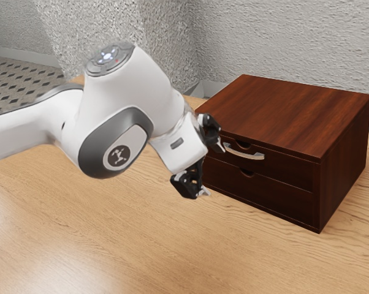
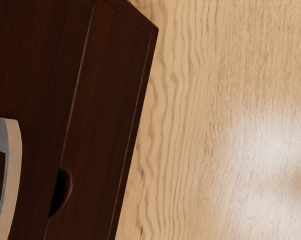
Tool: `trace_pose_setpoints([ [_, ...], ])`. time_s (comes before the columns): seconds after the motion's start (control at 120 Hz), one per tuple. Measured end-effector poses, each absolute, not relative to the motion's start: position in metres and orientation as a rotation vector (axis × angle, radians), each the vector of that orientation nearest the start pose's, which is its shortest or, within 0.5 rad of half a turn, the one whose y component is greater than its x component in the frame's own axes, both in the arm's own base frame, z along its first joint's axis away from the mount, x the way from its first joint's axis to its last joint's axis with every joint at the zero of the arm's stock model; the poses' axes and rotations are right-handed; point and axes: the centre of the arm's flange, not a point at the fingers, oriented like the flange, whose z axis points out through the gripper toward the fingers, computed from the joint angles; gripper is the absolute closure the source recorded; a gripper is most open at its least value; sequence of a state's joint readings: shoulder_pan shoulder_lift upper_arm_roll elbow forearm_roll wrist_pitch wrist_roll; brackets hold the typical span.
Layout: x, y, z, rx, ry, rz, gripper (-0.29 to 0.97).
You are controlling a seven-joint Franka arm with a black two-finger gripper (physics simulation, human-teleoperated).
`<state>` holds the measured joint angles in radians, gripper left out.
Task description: Pull the drawer handle with one arm to open the drawer
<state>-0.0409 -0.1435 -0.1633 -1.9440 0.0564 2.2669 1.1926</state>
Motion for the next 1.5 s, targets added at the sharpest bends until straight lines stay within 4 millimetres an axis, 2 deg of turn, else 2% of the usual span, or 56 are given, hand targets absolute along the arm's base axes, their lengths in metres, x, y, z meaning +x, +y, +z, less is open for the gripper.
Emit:
trace_pose_setpoints([
  [0.317,0.567,-0.118,0.567,-2.025,1.93,-0.531,0.0],
  [0.458,0.57,-0.117,0.565,-1.988,1.946,-0.544,0.0],
  [0.6,0.575,-0.109,0.565,-1.97,1.945,-0.551,0.0],
  [0.775,0.593,-0.099,0.556,-1.971,1.944,-0.55,0.0],
  [1.05,0.608,-0.084,0.547,-1.977,1.94,-0.54,0.0],
  [1.358,0.609,-0.102,0.543,-1.943,1.986,-0.546,0.0],
  [1.5,0.613,-0.102,0.53,-1.952,2.002,-0.527,-0.01],
])
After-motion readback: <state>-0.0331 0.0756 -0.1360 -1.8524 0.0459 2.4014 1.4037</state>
